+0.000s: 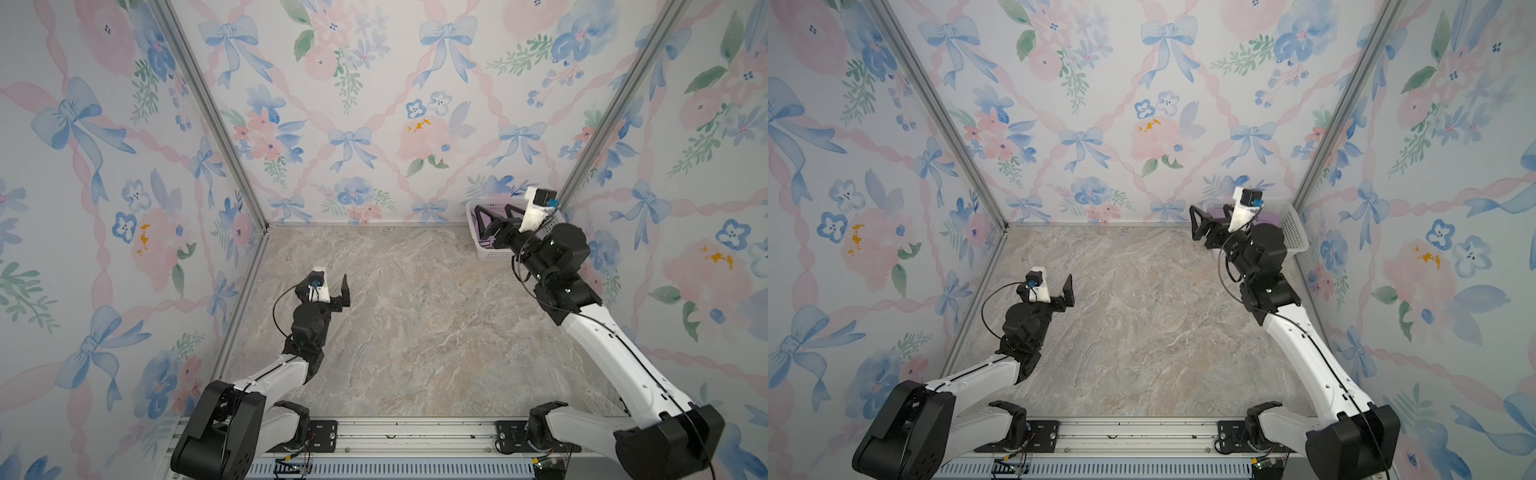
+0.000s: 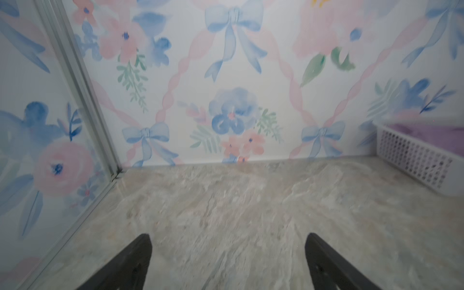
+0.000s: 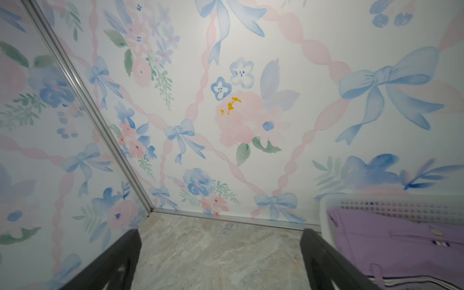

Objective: Roll up the long pants
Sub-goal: Reset both arms

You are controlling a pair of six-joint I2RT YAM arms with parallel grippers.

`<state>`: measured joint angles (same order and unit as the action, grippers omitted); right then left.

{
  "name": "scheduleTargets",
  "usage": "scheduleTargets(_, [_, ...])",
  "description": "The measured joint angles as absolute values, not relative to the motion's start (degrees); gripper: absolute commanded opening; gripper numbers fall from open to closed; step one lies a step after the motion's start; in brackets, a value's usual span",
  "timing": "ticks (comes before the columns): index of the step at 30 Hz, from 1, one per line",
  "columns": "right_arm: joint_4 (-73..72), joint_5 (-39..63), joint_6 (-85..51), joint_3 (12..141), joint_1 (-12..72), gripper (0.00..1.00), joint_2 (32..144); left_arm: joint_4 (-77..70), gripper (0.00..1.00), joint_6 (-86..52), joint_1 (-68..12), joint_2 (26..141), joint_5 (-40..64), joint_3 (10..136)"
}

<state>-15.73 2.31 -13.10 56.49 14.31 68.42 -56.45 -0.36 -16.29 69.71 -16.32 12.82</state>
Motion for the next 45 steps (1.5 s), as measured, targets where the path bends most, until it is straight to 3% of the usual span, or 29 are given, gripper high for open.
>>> scheduleTargets(4, [-20.45, -6.90, -6.44, 35.38, 9.74, 0.98, 74.70, -63.61, 0.98, 0.01, -14.22, 73.58, -19.14, 11.11])
scheduleTargets(8, [-21.02, -10.85, -3.25, 23.92, 8.49, 0.98, 75.81, -69.43, 0.98, -0.21, -11.25, 74.89, -19.68, 11.07])
scheduleTargets(18, [-37.01, -13.61, -1.91, 25.32, 4.10, 0.98, 81.67, -70.61, 0.98, -6.37, -0.95, 72.25, -12.49, 9.82])
scheduleTargets(21, [-38.83, -13.47, -1.80, 25.50, 4.12, 0.98, 85.56, -71.90, 0.98, -7.64, -0.93, 73.65, -11.05, 8.32])
scheduleTargets(27, [-46.72, -11.09, -0.97, 22.68, 3.79, 0.98, 88.01, -73.89, 0.98, -6.24, -3.88, 88.47, -9.54, 9.61])
scheduleTargets(45, [-50.87, -9.58, -0.34, 22.26, 4.16, 0.98, 88.14, -75.79, 0.98, -4.67, -4.95, 88.84, -8.95, 9.98])
